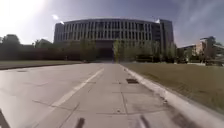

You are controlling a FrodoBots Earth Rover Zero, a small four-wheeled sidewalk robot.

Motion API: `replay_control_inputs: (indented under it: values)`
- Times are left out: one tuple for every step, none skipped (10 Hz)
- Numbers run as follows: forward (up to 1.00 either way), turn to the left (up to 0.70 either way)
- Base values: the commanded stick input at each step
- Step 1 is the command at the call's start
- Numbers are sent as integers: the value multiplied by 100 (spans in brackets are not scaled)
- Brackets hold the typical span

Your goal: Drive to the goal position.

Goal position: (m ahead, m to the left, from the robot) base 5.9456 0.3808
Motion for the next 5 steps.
replay_control_inputs:
  values:
    - [70,0]
    - [70,0]
    - [70,0]
    - [70,0]
    - [70,0]
